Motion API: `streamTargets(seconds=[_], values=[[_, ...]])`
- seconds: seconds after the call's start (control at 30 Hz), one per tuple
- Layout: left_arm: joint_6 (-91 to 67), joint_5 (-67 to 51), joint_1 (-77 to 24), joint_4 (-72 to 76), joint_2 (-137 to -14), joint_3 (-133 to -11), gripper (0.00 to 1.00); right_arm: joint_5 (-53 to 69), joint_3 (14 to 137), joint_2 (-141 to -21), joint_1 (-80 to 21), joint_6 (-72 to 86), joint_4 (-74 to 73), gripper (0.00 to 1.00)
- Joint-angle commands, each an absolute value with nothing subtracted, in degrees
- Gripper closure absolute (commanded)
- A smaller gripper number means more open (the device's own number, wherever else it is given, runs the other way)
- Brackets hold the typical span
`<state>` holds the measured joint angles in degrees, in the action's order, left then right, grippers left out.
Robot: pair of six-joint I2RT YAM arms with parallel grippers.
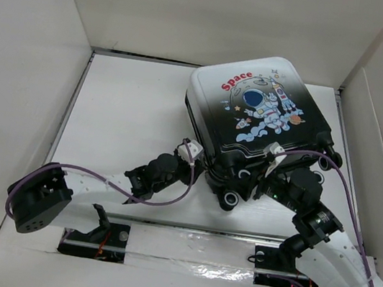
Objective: Pack the luggage
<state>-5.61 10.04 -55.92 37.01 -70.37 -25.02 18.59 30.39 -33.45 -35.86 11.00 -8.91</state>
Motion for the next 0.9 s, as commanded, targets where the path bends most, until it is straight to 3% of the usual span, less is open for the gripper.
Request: streamTargets(seconds=[0.0,0.2,0.5,0.7,0.87], values=[[-3.8,6.8,-56.2,39.3,-71.3,-27.7,0.59,13.4,33.5,-33.0,-33.7,10.0,-5.4,1.0],[-4.0,5.0,-56.7,37.7,-70.8,-27.6,0.64,13.5,33.6,-34.6,-33.1,9.6,-4.8,1.0],[-4.3,1.8,-56.7,37.4,-69.8,-26.7,0.61,14.0,33.7,-35.1,-33.1,9.6,-4.1,1.0],[-2.6,5.6,-56.7,39.3,-73.6,-30.1,0.62,15.0,33.8,-34.4,-33.1,9.8,-4.1,1.0],[-1.8,7.5,-56.7,40.6,-76.2,-32.3,0.77,15.3,33.6,-33.4,-33.1,9.5,-5.0,1.0]])
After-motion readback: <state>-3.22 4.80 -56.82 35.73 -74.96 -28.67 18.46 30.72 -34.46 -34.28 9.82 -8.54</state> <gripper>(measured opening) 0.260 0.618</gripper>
